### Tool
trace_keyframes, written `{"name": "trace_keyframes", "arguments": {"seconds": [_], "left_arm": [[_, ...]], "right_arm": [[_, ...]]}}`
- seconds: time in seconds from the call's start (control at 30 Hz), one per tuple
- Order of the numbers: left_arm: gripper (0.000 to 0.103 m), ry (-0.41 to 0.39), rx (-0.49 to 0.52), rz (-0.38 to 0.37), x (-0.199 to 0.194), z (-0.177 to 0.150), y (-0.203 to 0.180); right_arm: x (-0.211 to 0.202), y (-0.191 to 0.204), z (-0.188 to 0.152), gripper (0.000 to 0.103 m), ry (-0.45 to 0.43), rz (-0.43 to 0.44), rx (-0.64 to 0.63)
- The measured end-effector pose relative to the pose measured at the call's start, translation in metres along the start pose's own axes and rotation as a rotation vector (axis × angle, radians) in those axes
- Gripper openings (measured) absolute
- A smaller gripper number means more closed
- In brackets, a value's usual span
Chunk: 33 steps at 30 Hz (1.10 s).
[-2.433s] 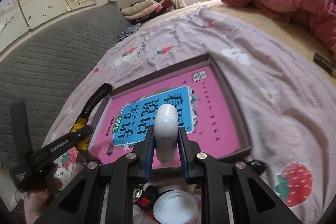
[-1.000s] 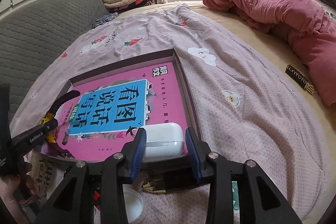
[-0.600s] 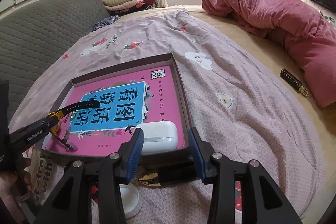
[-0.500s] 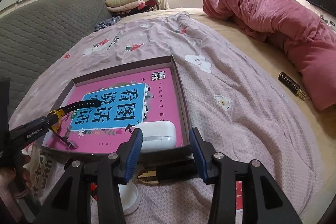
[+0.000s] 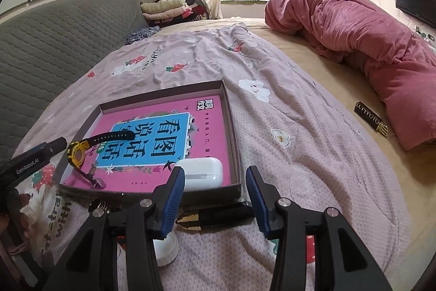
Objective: Organize rigid objects
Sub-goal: 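Lower and release the watch with the left tool while the right tool releases the AirPods case in the box, then withdraw both open tools back toward the remaining objects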
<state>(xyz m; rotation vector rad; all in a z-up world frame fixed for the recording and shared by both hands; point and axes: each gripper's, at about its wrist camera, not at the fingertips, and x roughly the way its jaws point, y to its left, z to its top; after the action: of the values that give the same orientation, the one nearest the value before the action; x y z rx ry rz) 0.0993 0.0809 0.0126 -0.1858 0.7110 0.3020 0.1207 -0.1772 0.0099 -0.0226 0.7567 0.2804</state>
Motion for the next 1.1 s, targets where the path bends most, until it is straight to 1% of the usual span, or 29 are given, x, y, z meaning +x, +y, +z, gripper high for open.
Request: {"name": "trace_keyframes", "arguments": {"seconds": [0.07, 0.2, 0.23, 0.27, 0.33, 0.5, 0.57, 0.77, 1.0, 1.1], "left_arm": [[0.064, -0.001, 0.010, -0.007, -0.006, -0.003, -0.004], [0.065, 0.000, 0.037, -0.017, -0.017, -0.009, -0.015], [0.066, 0.002, 0.041, -0.019, -0.020, -0.011, -0.017], [0.066, 0.004, 0.047, -0.023, -0.023, -0.012, -0.020], [0.066, 0.006, 0.054, -0.025, -0.027, -0.015, -0.024], [0.070, 0.011, 0.087, -0.004, -0.040, -0.024, -0.028], [0.072, 0.028, 0.084, -0.012, -0.042, -0.028, -0.027], [0.073, 0.073, 0.091, -0.030, -0.050, -0.043, -0.026], [0.073, 0.098, 0.108, -0.050, -0.054, -0.051, -0.029], [0.073, 0.106, 0.107, -0.073, -0.057, -0.053, -0.030]], "right_arm": [[-0.003, 0.002, -0.002, 0.047, -0.001, 0.005, -0.010], [-0.010, 0.007, -0.006, 0.047, -0.006, 0.017, -0.033], [-0.012, 0.008, -0.007, 0.049, -0.005, 0.023, -0.037], [-0.014, 0.009, -0.008, 0.053, -0.005, 0.028, -0.042], [-0.019, 0.011, -0.010, 0.056, -0.006, 0.035, -0.050], [-0.028, 0.012, -0.018, 0.056, -0.002, 0.048, -0.076], [-0.029, 0.012, -0.021, 0.056, 0.008, 0.057, -0.077], [-0.036, 0.015, -0.028, 0.056, 0.014, 0.082, -0.099], [-0.040, 0.017, -0.033, 0.056, 0.029, 0.109, -0.101], [-0.040, 0.020, -0.035, 0.056, 0.038, 0.119, -0.106]]}}
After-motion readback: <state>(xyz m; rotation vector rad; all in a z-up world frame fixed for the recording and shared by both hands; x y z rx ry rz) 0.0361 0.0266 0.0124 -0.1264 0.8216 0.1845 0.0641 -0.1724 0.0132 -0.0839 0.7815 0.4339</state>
